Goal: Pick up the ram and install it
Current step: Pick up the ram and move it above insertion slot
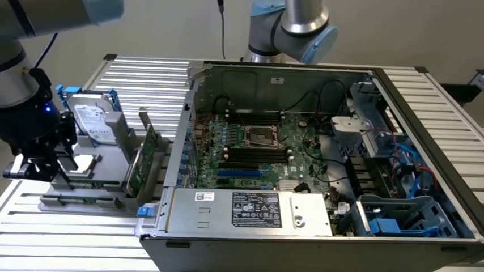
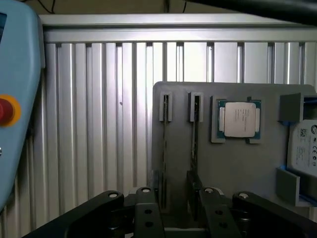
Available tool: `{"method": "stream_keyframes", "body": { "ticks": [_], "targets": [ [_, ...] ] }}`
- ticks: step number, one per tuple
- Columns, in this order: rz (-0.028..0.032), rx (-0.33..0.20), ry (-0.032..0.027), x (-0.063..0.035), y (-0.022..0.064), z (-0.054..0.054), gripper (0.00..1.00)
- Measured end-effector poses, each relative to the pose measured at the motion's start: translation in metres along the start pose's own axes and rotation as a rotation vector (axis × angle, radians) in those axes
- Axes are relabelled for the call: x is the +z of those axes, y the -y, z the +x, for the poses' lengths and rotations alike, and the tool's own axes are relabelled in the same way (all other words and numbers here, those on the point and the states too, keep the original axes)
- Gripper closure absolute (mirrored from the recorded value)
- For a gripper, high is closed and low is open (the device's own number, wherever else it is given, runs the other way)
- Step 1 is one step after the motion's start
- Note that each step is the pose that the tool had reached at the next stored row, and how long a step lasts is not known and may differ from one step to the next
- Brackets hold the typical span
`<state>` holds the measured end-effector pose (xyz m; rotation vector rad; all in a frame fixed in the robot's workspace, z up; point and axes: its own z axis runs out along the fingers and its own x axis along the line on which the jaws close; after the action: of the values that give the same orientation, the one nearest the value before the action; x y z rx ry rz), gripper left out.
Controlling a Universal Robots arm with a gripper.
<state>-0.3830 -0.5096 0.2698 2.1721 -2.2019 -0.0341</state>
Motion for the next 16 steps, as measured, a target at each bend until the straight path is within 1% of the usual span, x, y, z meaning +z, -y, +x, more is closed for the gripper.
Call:
{"method": "stream_keyframes", "body": {
  "ticks": [16],
  "targets": [
    [0.0003,-0.002,-0.0001,0.0293,0.0008,0.007,0.64]
  ]
}}
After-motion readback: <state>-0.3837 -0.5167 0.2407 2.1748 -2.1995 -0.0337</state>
